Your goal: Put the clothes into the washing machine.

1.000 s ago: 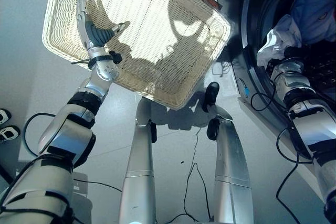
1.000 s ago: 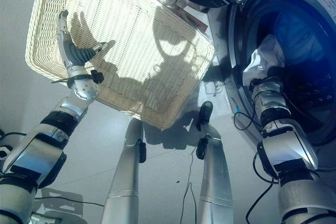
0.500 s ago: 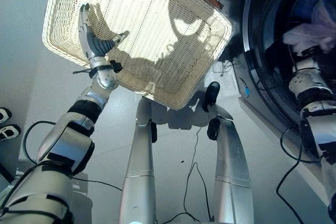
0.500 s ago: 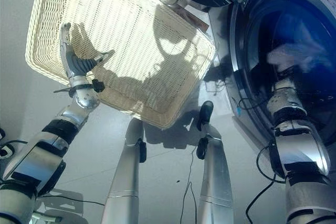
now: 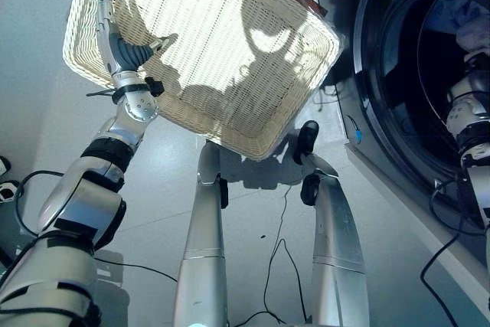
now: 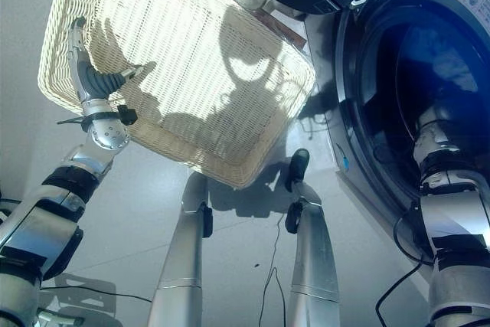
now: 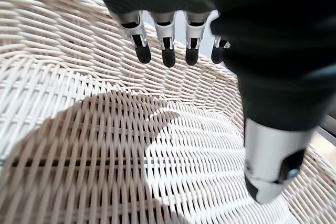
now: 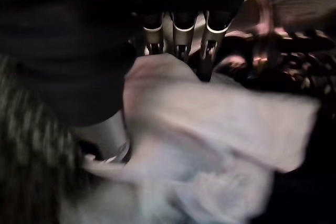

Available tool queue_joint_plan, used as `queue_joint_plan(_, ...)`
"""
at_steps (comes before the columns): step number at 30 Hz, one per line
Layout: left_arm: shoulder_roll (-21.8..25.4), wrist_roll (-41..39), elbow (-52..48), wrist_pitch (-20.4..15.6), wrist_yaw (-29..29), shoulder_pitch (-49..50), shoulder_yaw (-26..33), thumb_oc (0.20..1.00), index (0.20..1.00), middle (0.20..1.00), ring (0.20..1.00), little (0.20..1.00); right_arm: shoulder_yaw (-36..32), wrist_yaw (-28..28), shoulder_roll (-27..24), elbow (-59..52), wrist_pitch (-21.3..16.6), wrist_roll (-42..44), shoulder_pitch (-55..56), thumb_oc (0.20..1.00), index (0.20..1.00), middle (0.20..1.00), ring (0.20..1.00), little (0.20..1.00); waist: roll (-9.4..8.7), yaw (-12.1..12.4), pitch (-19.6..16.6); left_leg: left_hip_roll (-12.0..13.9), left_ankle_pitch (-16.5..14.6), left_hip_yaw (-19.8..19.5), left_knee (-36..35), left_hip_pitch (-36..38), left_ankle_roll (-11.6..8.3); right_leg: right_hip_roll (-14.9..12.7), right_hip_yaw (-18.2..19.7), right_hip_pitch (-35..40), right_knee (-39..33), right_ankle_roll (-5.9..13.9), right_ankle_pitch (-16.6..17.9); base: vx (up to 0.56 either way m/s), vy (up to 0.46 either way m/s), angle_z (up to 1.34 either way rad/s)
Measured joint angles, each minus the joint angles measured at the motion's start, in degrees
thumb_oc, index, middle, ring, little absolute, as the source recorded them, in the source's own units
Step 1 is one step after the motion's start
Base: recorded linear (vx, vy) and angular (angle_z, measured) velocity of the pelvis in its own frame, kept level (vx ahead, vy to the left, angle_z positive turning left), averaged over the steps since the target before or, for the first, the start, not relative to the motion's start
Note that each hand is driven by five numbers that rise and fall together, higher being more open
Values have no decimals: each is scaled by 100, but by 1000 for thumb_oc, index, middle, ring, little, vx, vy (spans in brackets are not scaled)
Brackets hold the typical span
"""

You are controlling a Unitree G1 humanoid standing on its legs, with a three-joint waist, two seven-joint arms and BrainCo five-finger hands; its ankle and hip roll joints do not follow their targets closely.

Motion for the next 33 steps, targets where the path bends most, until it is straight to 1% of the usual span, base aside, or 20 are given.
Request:
queue_joint_plan(3, 0, 0, -5, 3, -2, -29, -36, 1000, 1000, 1000, 1000, 1000, 411, 43, 8, 6, 521, -634, 11, 1000, 1000, 1000, 1000, 1000, 0, -6, 0, 1, 0, -3, -2, -25, 0, 0, -6, -14, -7, 1, -1, 0, 0, 0)
queue_joint_plan(5, 1, 0, -4, 6, -1, -89, -37, 1000, 1000, 1000, 1000, 1000, 491, 52, 11, 10, 848, -1161, 18, 1000, 1000, 1000, 1000, 1000, -1, -5, -1, 1, 0, -13, -1, -73, 0, 0, -17, -49, -13, 1, -1, 0, 0, 0)
queue_joint_plan(6, 1, 0, -8, 13, 1, -118, -37, 1000, 1000, 1000, 1000, 1000, 638, 31, 12, -8, 1012, -1439, 28, 1000, 1000, 1000, 1000, 1000, -1, -10, -1, 1, 1, -20, -1, -96, 1, -1, -28, -66, -17, 1, -1, 0, 0, 0)
queue_joint_plan(8, -1, 0, -14, 32, 10, -146, -87, 1000, 1000, 1000, 1000, 1000, 798, -31, 56, -20, 1195, -1735, 74, 1000, 1000, 1000, 1000, 1000, -1, -11, -1, 3, 1, -23, -4, -115, 1, -1, -36, -76, -32, 1, -1, 0, 0, 0)
queue_joint_plan(10, -1, 3, -16, 33, 19, -200, -196, 1000, 1000, 1000, 1000, 1000, 854, -88, 94, -24, 1270, -1847, 121, 1000, 1000, 1000, 1000, 1000, -1, -14, -1, 3, 1, -23, -6, -126, 2, -1, -43, -78, -48, 2, -1, 0, 0, 0)
queue_joint_plan(13, 6, 0, -25, 33, 24, -239, -189, 1000, 1000, 1000, 1000, 1000, 845, -311, 106, -38, 1278, -1910, 172, 1000, 1000, 1000, 1000, 1000, -1, -61, -1, 4, 1, -25, -7, -172, 2, -1, -49, -115, -54, 3, -2, 0, 0, 0)
queue_joint_plan(16, 7, 1, -8, 34, 31, -206, -184, 1000, 1000, 1000, 1000, 1000, 835, -522, 113, -280, 1234, -1965, 308, 1000, 1000, 1000, 1000, 1000, -1, -137, -1, 2, 1, -24, -10, -209, 2, -2, -48, -151, -54, 3, -2, 0, 0, 0)
queue_joint_plan(19, 6, 3, -12, 32, 52, -212, -159, 1000, 1000, 1000, 1000, 1000, 809, -757, 112, -481, 1194, -2069, 514, 1000, 1000, 1000, 1000, 1000, -1, -156, -1, 6, 1, -20, -10, -205, 2, 1, -45, -152, -53, 3, -2, 0, 0, 0)
queue_joint_plan(22, 6, 4, -25, 31, 79, -215, -157, 1000, 1000, 1000, 1000, 1000, 625, -942, 113, -647, 1098, -2197, 687, 1000, 1000, 1000, 1000, 1000, -1, -177, -1, 6, 0, -17, -10, -202, 2, 1, -42, -154, -50, 2, -2, 0, 0, 0)
queue_joint_plan(25, 6, 5, -24, 30, 86, -202, -142, 1000, 1000, 1000, 1000, 1000, 582, -1098, 113, -761, 990, -2233, 822, 1000, 1000, 1000, 1000, 1000, -1, -209, -1, 6, 0, -15, -10, -198, 3, 2, -39, -153, -49, 2, -2, 0, 0, 0)
queue_joint_plan(27, 6, 7, -23, 28, 83, -186, -98, 1000, 1000, 1000, 1000, 1000, 563, -1139, 149, -878, 861, -2239, 959, 1000, 1000, 1000, 1000, 1000, -1, -275, -1, 3, 0, -13, -8, -194, 3, 0, -34, -150, -46, 2, -2, 0, 0, 0)
queue_joint_plan(29, -5, 7, -59, 27, 81, -106, 69, 1000, 1000, 1000, 1000, 1000, 407, -1145, 225, -1100, 702, -2290, 1120, 1000, 1000, 1000, 1000, 1000, -2, -301, -1, 3, 0, -4, 2, -167, 3, 5, -15, -138, -34, 1, 0, 0, 0, 0)
queue_joint_plan(31, -20, 7, -158, 30, 66, 116, 188, 1000, 1000, 1000, 1000, 1000, 318, -1104, 366, -1403, 575, -2316, 1364, 1000, 1000, 1000, 1000, 1000, -6, -325, 3, 4, 0, 18, 6, -69, 2, 10, 11, -59, -17, 0, -1, -23, 19, -1)
queue_joint_plan(33, -92, 6, -318, 18, 59, 510, 318, 1000, 1000, 1000, 1000, 1000, 317, -917, 633, -1737, 406, -2374, 1821, 1000, 1000, 1000, 1000, 1000, -10, -339, 3, 14, -11, 70, -14, 234, 10, 13, 30, 224, -46, -1, -4, -56, 33, -3)
